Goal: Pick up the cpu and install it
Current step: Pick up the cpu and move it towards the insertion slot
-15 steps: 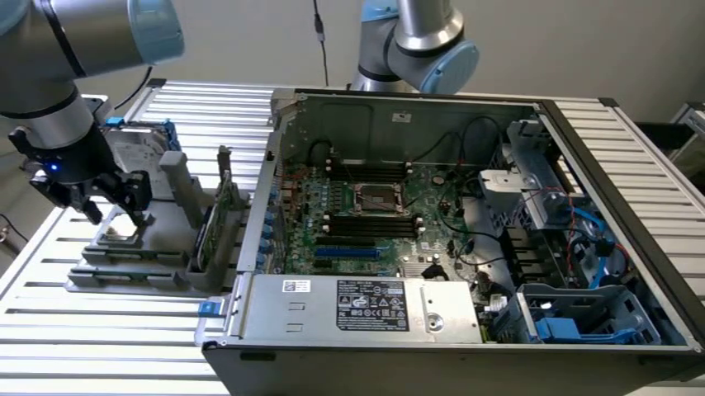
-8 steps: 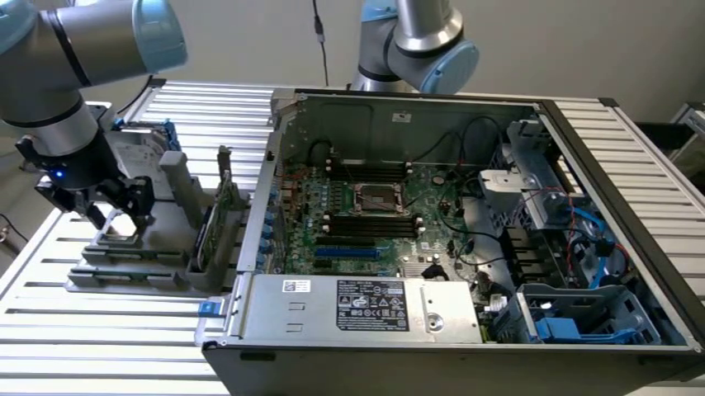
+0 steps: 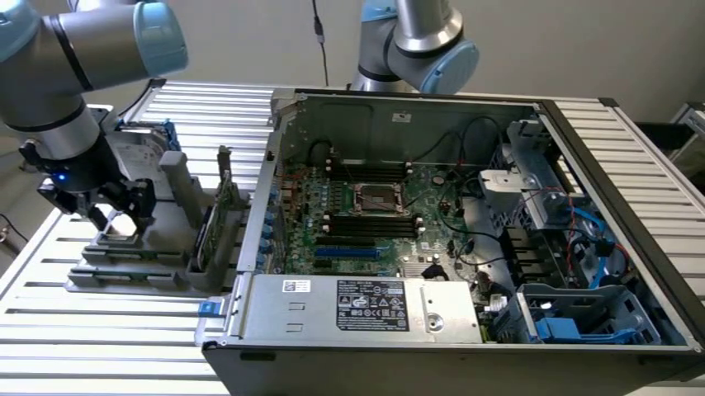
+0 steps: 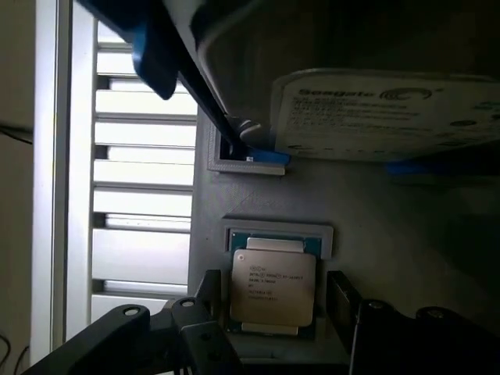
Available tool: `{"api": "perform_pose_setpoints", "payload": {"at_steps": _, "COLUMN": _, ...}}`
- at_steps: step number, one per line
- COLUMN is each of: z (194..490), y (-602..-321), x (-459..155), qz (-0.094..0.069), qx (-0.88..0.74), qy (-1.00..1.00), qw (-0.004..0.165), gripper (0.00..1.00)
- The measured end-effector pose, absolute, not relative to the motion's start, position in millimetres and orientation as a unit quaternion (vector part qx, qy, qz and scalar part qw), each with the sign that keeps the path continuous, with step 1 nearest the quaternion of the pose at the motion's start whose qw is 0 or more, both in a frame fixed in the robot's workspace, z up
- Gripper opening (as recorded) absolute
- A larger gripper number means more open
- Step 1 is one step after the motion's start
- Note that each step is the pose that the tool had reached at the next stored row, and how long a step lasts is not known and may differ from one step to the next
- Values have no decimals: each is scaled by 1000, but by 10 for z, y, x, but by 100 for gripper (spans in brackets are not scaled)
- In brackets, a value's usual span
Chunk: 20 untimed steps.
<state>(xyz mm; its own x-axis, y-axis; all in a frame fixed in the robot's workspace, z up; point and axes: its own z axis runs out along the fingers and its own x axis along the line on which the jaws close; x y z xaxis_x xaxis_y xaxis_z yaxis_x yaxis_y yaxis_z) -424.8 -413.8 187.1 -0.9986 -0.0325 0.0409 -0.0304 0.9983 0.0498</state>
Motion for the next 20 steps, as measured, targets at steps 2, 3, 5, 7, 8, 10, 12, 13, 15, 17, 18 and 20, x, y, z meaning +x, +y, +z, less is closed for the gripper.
{"api": "perform_pose_setpoints", "payload": {"at_steps": 2, "z": 1869, "y": -4139, "x": -4248, "qz": -25, "qx": 15, "qy": -999, "qw": 21, "gripper": 65}}
{"api": "perform_pose_setpoints", "payload": {"at_steps": 3, "z": 1868, "y": -4139, "x": -4248, "qz": -25, "qx": 14, "qy": -999, "qw": 21, "gripper": 65}}
{"api": "perform_pose_setpoints", "payload": {"at_steps": 5, "z": 1863, "y": -4139, "x": -4248, "qz": -26, "qx": 10, "qy": -999, "qw": 21, "gripper": 65}}
{"api": "perform_pose_setpoints", "payload": {"at_steps": 7, "z": 1859, "y": -4139, "x": -4248, "qz": -26, "qx": 5, "qy": -999, "qw": 20, "gripper": 65}}
{"api": "perform_pose_setpoints", "payload": {"at_steps": 8, "z": 1857, "y": -4139, "x": -4248, "qz": -26, "qx": 3, "qy": -999, "qw": 20, "gripper": 65}}
{"api": "perform_pose_setpoints", "payload": {"at_steps": 10, "z": 1854, "y": -4139, "x": -4249, "qz": -26, "qx": 0, "qy": -999, "qw": 20, "gripper": 65}}
{"api": "perform_pose_setpoints", "payload": {"at_steps": 12, "z": 1853, "y": -4139, "x": -4249, "qz": -26, "qx": -2, "qy": -999, "qw": 20, "gripper": 65}}
{"api": "perform_pose_setpoints", "payload": {"at_steps": 13, "z": 1851, "y": -4139, "x": -4248, "qz": -26, "qx": -3, "qy": -999, "qw": 20, "gripper": 65}}
{"api": "perform_pose_setpoints", "payload": {"at_steps": 15, "z": 1851, "y": -4139, "x": -4248, "qz": -26, "qx": -3, "qy": -999, "qw": 20, "gripper": 65}}
{"api": "perform_pose_setpoints", "payload": {"at_steps": 17, "z": 1850, "y": -4139, "x": -4248, "qz": -26, "qx": -3, "qy": -999, "qw": 20, "gripper": 65}}
{"api": "perform_pose_setpoints", "payload": {"at_steps": 18, "z": 1850, "y": -4139, "x": -4248, "qz": -26, "qx": -3, "qy": -999, "qw": 20, "gripper": 65}}
{"api": "perform_pose_setpoints", "payload": {"at_steps": 20, "z": 1850, "y": -4139, "x": -4248, "qz": -26, "qx": -3, "qy": -999, "qw": 20, "gripper": 65}}
